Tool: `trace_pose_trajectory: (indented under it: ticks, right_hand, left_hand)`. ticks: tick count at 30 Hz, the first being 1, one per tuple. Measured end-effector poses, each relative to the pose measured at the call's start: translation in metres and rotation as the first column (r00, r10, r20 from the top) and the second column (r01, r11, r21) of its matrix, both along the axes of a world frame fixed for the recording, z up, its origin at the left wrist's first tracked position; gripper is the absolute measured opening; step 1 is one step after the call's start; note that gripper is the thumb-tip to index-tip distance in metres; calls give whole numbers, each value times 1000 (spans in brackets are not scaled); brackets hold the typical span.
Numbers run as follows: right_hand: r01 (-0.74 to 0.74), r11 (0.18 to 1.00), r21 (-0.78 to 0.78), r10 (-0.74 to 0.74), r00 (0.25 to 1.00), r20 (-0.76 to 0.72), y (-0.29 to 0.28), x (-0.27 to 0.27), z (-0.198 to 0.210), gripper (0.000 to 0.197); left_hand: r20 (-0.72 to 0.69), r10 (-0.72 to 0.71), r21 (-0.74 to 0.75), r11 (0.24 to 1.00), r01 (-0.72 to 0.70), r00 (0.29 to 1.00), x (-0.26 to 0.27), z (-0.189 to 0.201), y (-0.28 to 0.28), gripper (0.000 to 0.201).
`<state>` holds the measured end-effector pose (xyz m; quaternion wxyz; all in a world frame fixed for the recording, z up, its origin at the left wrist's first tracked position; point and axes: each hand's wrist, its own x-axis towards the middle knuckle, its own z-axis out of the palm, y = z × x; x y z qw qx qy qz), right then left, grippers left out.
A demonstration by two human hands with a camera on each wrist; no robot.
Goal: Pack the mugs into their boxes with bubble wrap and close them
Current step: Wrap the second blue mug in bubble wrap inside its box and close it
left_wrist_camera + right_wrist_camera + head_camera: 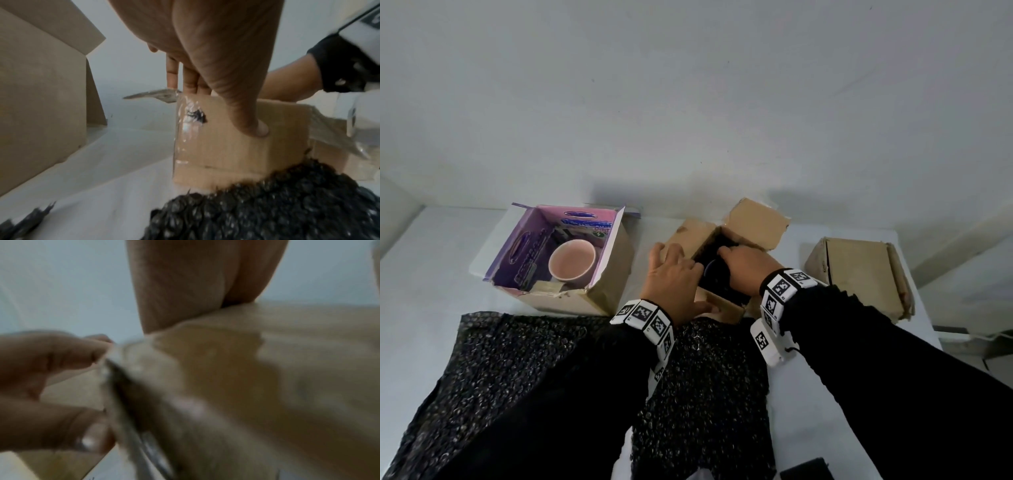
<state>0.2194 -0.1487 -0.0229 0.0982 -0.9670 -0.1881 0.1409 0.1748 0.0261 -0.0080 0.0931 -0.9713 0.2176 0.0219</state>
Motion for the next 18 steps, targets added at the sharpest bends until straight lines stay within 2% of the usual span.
trace_pose_trajectory:
  ticks: [3,5,7,11,14,18]
  right_hand:
    - [-34,983,179,-8,973,231,-5,-6,0,25]
    - [-35,965,258,-19,979,204,-9,-15,4,23]
    - [-42,975,216,26,997,78,-12,-25,6,33]
    - [-81,987,136,79,997,23,-15,-30,8,45]
    - [-80,988,129,74,996,50,-13,-34,9,34]
    - [-85,996,32,77,977,199,-13,-46,-1,29]
  left_hand:
    - [57,50,-118,992,-43,997,-1,-7,1,71]
    - [62,80,-163,984,-69,995,-2,-10,0,65]
    - [72,59,-176,983,-45,996,-1,-12,-1,58]
    - [105,-33,-186,981,52,994,-1,-18,5,44]
    - [130,-52,-181,981,75,990,-1,-21,7,35]
    - [90,-50,-182,981,66,995,-2,-21,1,28]
